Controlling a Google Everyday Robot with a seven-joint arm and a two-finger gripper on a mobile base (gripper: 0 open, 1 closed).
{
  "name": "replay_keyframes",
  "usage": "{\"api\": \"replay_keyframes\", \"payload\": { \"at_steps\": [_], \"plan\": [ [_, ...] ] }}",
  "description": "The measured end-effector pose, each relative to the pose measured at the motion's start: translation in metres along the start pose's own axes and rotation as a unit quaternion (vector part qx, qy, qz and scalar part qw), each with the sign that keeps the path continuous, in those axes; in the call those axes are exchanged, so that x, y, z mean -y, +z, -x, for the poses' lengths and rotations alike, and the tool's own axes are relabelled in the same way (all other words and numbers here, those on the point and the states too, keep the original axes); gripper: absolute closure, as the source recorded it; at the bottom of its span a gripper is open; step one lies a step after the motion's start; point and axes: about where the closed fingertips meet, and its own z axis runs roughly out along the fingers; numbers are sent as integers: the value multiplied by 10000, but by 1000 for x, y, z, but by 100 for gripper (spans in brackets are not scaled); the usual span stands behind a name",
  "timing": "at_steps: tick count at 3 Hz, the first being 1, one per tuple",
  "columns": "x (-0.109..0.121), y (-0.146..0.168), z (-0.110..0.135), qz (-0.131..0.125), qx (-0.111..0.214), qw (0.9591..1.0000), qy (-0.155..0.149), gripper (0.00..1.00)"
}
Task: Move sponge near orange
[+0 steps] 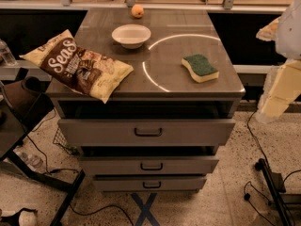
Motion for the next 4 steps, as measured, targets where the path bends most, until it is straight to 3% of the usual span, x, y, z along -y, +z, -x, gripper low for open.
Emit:
{"api": "replay_keyframes", "payload": {
  "at_steps": [1, 2, 3, 4],
  "plan": [
    [5, -2, 1, -33, 38, 10000, 55, 0],
    [32, -4, -4, -185, 493, 9960, 719, 0],
    [60, 7, -4, -263, 1283, 9728, 1911, 0],
    [104, 16, 6, -684, 1793, 9273, 3214, 0]
  ]
}}
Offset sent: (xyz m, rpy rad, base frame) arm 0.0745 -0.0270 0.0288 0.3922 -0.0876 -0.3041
